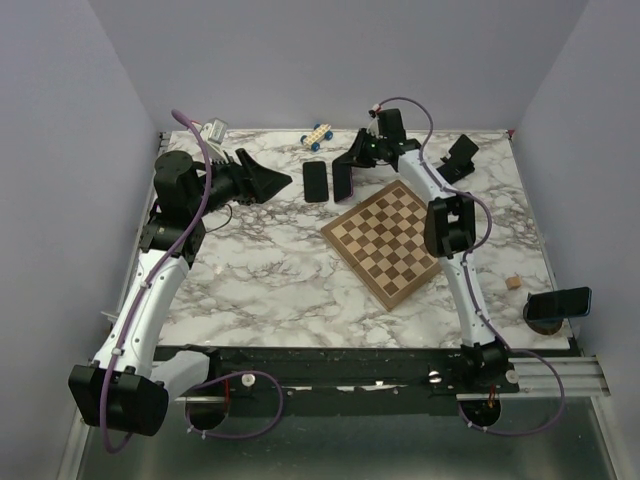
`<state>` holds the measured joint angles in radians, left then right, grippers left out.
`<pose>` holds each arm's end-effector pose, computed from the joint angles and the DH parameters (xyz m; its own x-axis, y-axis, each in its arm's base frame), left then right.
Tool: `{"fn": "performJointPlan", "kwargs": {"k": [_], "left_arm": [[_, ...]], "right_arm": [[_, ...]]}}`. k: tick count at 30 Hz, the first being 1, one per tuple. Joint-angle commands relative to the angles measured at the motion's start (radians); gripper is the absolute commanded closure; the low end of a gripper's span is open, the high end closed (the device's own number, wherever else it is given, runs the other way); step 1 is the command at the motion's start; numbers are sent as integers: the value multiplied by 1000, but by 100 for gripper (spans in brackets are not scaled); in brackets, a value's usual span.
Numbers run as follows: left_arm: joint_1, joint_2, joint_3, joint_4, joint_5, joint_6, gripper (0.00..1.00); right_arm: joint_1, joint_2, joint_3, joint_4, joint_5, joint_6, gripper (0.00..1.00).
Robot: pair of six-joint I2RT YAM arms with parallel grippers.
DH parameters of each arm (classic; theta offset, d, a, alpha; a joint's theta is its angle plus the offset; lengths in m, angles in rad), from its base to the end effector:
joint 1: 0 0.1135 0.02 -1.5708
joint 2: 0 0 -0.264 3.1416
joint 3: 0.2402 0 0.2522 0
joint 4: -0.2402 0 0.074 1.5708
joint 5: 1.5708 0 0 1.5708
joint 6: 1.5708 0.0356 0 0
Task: Remove the phone from the phone stand
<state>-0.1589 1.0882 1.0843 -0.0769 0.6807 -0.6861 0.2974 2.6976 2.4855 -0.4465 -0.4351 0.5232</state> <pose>0.2374 -0.0607 0.3982 -0.5320 -0.4134 -0.7390 0.5239 0.5250 -0.6708 0.5641 0.1886 0.1689 -0.7989 0.2291 -0.5562 -0.2139 0.7560 0.6186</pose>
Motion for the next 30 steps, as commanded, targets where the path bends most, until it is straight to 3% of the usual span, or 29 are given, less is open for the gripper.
{"fn": "performJointPlan", "kwargs": {"k": [1,10,16,22,25,30], "left_arm": [[4,4,-4,-2,-18,8,25],[5,4,-3,-1,-15,7,25],[5,6,-3,0,-12,5,25],[5,6,-3,0,-8,4,25],[5,6,-3,2,-7,2,25],[5,6,-6,9,-2,-5,25]], "right_arm": [[21,78,14,52,51,-7,94],[28,132,20,163,102,55,94],[48,127,-35,246,133,139,99],[62,94,-128,334,158,263,95],[72,64,-180,366,183,292,78],[75,14,-244,341,257,290,38]]}}
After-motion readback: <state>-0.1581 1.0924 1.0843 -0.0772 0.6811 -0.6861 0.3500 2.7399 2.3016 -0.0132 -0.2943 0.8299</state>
